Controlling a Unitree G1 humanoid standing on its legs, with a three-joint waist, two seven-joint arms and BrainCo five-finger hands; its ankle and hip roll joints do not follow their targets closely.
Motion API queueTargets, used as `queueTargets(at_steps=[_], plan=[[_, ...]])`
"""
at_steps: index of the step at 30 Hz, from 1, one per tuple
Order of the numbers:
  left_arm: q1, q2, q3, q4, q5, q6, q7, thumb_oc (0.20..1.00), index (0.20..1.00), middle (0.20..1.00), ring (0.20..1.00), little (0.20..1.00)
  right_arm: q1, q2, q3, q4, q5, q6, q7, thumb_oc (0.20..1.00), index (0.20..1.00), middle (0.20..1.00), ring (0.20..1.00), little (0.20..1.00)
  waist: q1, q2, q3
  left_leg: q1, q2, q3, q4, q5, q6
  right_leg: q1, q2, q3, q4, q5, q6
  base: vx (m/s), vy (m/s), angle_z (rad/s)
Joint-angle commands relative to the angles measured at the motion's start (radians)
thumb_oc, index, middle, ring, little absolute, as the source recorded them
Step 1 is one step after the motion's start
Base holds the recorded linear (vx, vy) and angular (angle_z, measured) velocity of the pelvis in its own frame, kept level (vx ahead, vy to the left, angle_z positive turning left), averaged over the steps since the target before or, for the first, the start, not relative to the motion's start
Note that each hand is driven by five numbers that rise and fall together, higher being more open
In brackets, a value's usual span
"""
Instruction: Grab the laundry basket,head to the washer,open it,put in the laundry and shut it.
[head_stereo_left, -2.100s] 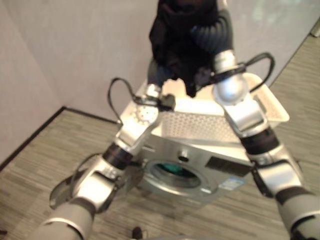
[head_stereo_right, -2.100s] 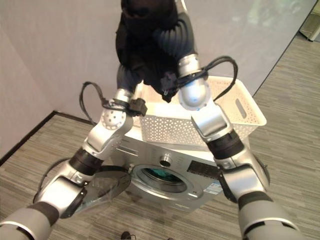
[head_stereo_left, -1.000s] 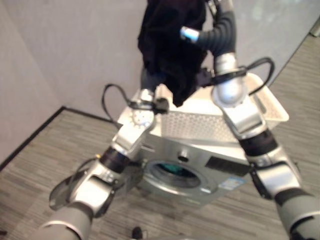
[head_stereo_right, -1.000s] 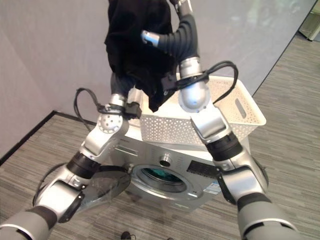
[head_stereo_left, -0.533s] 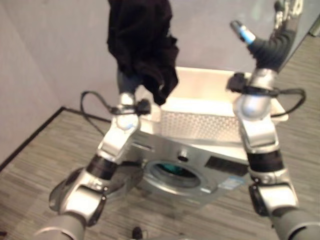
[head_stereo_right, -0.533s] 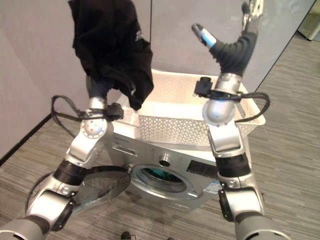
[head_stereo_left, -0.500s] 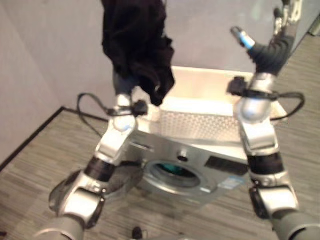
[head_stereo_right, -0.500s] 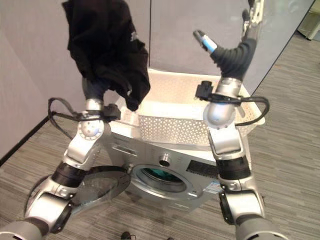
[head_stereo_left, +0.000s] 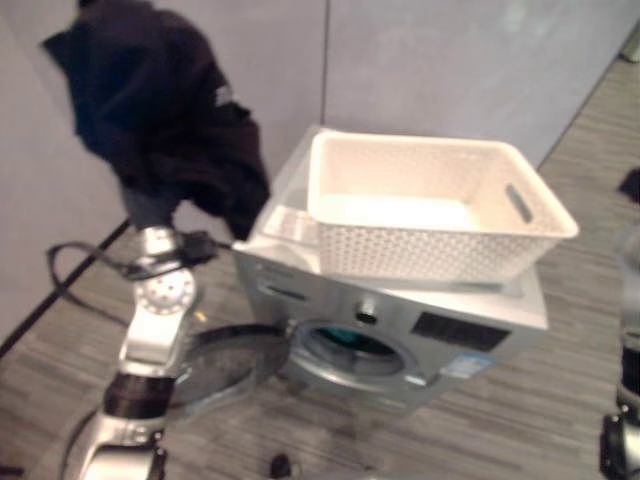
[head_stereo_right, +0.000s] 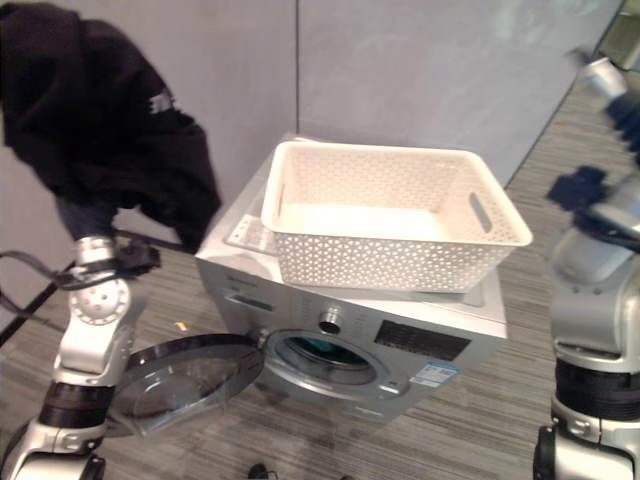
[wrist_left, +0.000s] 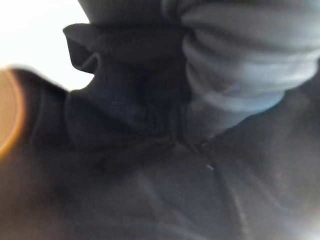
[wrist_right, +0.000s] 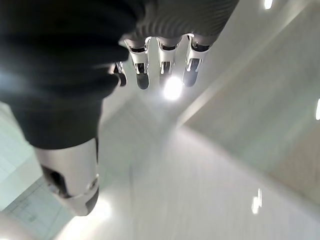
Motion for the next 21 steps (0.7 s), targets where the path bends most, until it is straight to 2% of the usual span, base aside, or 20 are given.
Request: queueTargets(at_steps=[1,6,8,9,12,17,18,21], plan=[[-0.03,0.052,0.052,-0.039,0.069,-0.077,0.017,0.2,0.2,0.2,0.2,0.2,0.048,-0.008,-0.083,0.01,-0.078,0.064,-0.055,1.0,1.0,1.0,1.0,1.0,-0.005,0.031,-0.049,0.122,0.018,-0.001,0.015,-0.205,0.007,-0.002,0.01,-0.03,0.081,-0.045,0.053,0.0,0.007,-0.14],[0.06,0.046,0.135,-0.086,0.088,-0.083,0.025,0.2,0.2,0.2,0.2,0.2,0.266,0.087,-0.226,-0.001,-0.137,0.115,-0.086,1.0,1.0,1.0,1.0,1.0,-0.025,0.037,-0.051,0.124,0.018,0.007,0.015,-0.209,0.012,-0.008,0.009,-0.019,0.086,-0.044,0.055,-0.01,0.012,-0.12],[0.076,0.042,0.138,-0.092,0.091,-0.083,0.028,0.2,0.2,0.2,0.2,0.2,0.311,0.11,-0.236,0.009,-0.146,0.126,-0.093,1.0,1.0,1.0,1.0,1.0,-0.026,0.037,-0.056,0.123,0.018,0.007,0.015,-0.209,0.013,-0.009,0.008,-0.018,0.086,-0.043,0.056,-0.02,0.005,-0.12],[0.085,0.036,0.156,-0.095,0.096,-0.087,0.031,0.2,0.2,0.2,0.2,0.2,0.381,0.148,-0.24,0.052,-0.157,0.157,-0.086,1.0,1.0,1.0,1.0,1.0,-0.034,0.042,-0.049,0.122,0.017,0.009,0.015,-0.21,0.013,-0.012,0.006,-0.016,0.086,-0.041,0.056,-0.02,0.0,-0.12],[0.11,0.032,0.171,-0.099,0.099,-0.093,0.028,0.2,0.2,0.2,0.2,0.2,0.512,0.202,-0.247,0.128,-0.156,0.19,-0.06,1.0,1.0,1.0,1.0,1.0,-0.042,0.043,-0.045,0.117,0.017,0.007,0.015,-0.208,0.014,-0.015,0.002,-0.014,0.09,-0.041,0.055,-0.02,-0.002,-0.01],[0.127,0.026,0.181,-0.093,0.081,-0.102,0.012,0.2,0.2,0.2,0.2,0.2,0.674,0.256,-0.203,0.273,-0.132,0.208,0.004,1.0,1.0,1.0,1.0,1.0,-0.049,0.042,-0.036,0.114,0.015,0.002,0.015,-0.203,0.014,-0.016,-0.001,-0.016,0.093,-0.041,0.053,-0.02,-0.002,0.02],[0.126,0.033,0.182,-0.079,0.069,-0.108,0.009,0.2,0.2,0.2,0.2,0.2,0.725,0.273,-0.162,0.386,-0.097,0.207,0.025,1.0,1.0,1.0,1.0,1.0,-0.051,0.043,-0.032,0.112,0.015,0.001,0.015,-0.2,0.013,-0.02,-0.002,-0.017,0.094,-0.041,0.053,-0.05,-0.008,0.0],[0.112,0.045,0.172,-0.062,0.054,-0.109,-0.001,0.2,0.2,0.2,0.2,0.2,0.736,0.286,-0.109,0.499,-0.031,0.189,0.05,1.0,1.0,1.0,1.0,1.0,-0.051,0.039,-0.029,0.109,0.016,-0.001,0.015,-0.197,0.011,-0.023,-0.003,-0.018,0.094,-0.04,0.052,-0.01,-0.003,0.0]])
